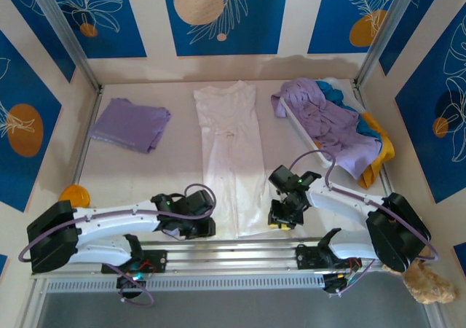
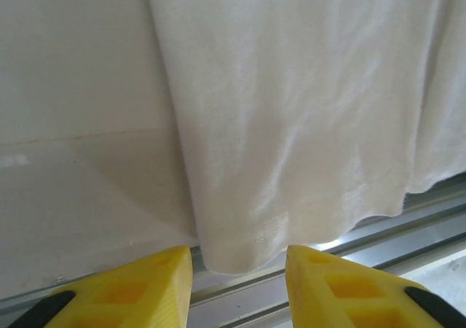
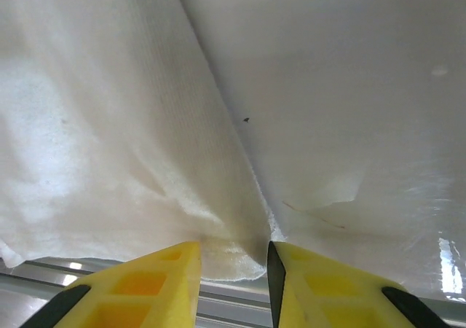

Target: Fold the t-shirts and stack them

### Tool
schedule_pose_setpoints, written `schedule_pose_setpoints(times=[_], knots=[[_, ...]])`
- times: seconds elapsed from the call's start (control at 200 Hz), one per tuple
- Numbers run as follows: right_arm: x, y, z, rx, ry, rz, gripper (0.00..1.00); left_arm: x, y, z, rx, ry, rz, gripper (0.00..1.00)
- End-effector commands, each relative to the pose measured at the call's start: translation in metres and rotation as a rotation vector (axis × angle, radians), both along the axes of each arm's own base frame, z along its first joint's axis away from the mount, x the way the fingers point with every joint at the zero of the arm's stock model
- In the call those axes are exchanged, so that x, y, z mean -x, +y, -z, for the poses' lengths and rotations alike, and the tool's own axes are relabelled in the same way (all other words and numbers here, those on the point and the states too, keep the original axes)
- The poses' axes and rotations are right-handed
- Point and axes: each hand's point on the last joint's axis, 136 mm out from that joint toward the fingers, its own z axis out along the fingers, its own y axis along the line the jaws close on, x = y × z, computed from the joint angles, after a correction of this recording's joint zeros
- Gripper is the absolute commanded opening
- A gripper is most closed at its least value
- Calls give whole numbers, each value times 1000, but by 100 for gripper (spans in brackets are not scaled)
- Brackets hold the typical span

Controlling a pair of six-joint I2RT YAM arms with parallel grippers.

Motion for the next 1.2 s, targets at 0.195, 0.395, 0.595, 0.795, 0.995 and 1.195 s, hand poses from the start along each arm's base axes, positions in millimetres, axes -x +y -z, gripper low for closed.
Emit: schedule_pose_setpoints(times=[0.195,0.395,0.595,0.795,0.995,1.195], knots=[[10,-3,8,13,42,-16,31,-1,-8,9,-18,6,27,33],[8,3,12,-24,52,-5,21,-5,-10,11,-14,10,31,21],[5,6,4,-33,42,-10,2,-16,-13,-2,-11,-56,47,0],[-11,15,-19,-91,-30,12,0,-41,-11,-15,51,-107,-19,0],[-45,25,-38,-172,-105,91,0,-84,-8,-35,131,-150,-82,0],[-101,26,-52,-210,-194,178,0,-131,1,-50,156,-180,-94,0]])
